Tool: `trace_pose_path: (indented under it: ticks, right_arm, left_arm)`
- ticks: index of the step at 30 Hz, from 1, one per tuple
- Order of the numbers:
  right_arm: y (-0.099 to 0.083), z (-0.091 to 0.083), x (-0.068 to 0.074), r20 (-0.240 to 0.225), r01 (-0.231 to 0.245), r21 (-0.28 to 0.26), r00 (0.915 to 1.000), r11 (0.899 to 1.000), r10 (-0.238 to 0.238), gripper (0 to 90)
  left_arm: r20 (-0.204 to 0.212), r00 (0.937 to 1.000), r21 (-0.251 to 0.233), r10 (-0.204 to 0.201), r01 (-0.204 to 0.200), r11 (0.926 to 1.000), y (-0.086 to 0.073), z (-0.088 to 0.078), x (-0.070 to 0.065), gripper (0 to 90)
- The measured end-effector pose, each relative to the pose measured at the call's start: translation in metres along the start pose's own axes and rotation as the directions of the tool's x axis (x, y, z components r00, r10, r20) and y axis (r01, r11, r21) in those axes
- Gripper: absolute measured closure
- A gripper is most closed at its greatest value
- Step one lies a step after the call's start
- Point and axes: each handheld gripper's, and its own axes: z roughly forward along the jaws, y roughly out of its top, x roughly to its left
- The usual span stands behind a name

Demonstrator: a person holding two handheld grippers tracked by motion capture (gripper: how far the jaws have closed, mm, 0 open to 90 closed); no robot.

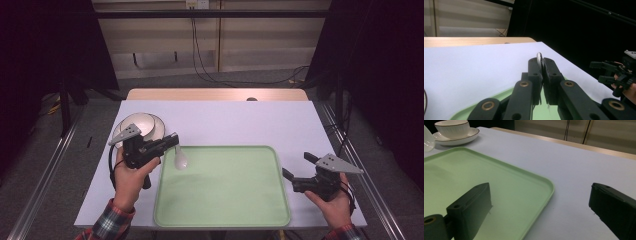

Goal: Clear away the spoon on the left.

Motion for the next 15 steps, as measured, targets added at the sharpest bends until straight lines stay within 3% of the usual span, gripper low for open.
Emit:
trace_pose_path:
  ticks: [5,6,8,9,10,15]
  right_arm:
    - [0.000,0.000,0.000,0.002,-0.001,0.000,1.0000,1.000,0.001,3.8]
    - [0.000,0.000,0.000,0.002,-0.001,0.000,1.0000,1.000,0.001,3.8]
    - [0.000,0.000,0.000,-0.002,0.003,-0.001,1.0000,1.000,-0.003,3.8]
    - [0.000,0.000,0.000,-0.004,0.006,0.000,1.0000,1.000,-0.006,3.8]
    - [0.000,0.000,0.000,-0.004,0.006,0.000,1.0000,1.000,-0.006,3.8]
    - [0.000,0.000,0.001,-0.002,0.004,0.001,1.0000,1.000,-0.004,3.8]
  left_arm:
    - [0.006,1.0000,0.002,-0.002,0.002,1.0000,-0.003,0.000,-0.002,85.3]
    - [-0.008,1.0000,0.010,0.001,-0.001,1.0000,-0.004,0.000,-0.003,85.3]
    - [0.011,0.9999,0.012,0.001,-0.001,0.9999,-0.005,0.000,-0.003,85.2]
    - [-0.010,0.9999,0.018,0.002,-0.002,0.9998,-0.006,0.000,-0.004,85.3]
    - [0.012,0.9999,0.016,0.003,-0.004,0.9999,-0.007,0.000,-0.004,85.2]
    - [0.014,0.9999,0.031,0.003,-0.003,0.9995,-0.011,0.001,-0.006,85.2]
